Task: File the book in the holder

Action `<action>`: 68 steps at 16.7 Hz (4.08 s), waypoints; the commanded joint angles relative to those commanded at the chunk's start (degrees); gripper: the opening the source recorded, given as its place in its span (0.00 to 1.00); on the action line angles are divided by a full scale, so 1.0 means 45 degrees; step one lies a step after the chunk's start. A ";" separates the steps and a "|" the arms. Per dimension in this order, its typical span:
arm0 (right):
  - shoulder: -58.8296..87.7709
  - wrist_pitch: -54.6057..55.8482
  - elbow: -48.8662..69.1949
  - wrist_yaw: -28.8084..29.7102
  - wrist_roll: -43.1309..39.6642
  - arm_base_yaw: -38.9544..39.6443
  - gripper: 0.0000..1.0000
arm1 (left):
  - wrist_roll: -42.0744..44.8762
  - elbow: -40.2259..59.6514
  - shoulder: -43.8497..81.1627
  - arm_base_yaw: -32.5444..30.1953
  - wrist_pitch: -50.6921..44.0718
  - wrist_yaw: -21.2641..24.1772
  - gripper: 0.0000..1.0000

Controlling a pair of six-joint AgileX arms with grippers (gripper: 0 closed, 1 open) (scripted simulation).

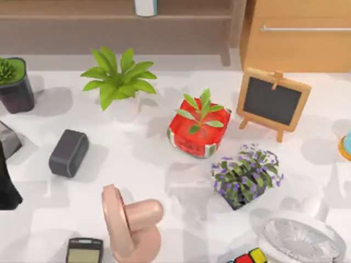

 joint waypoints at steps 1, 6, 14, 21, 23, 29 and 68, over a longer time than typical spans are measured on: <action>0.0000 0.0000 0.0000 0.0000 0.0000 0.0000 1.00 | 0.0000 0.0000 0.0000 0.0000 0.0000 0.0000 1.00; 0.1180 0.0146 0.1134 0.0280 0.0019 0.0634 1.00 | 0.0000 0.0000 0.0000 0.0000 0.0000 0.0000 1.00; 0.8760 0.1104 0.7541 0.2530 -0.0146 0.3724 1.00 | 0.0000 0.0000 0.0000 0.0000 0.0000 0.0000 1.00; 1.8305 0.2683 1.5141 0.5643 -0.0261 0.6804 1.00 | 0.0000 0.0000 0.0000 0.0000 0.0000 0.0000 1.00; 2.1045 0.3261 1.7280 0.6569 -0.0272 0.7588 1.00 | 0.0000 0.0000 0.0000 0.0000 0.0000 0.0000 1.00; 2.8090 0.4996 2.2761 0.9020 -0.0275 0.9277 1.00 | 0.0000 0.0000 0.0000 0.0000 0.0000 0.0000 1.00; 3.2497 0.5276 2.7306 1.0021 -0.0248 0.9559 0.00 | 0.0000 0.0000 0.0000 0.0000 0.0000 0.0000 1.00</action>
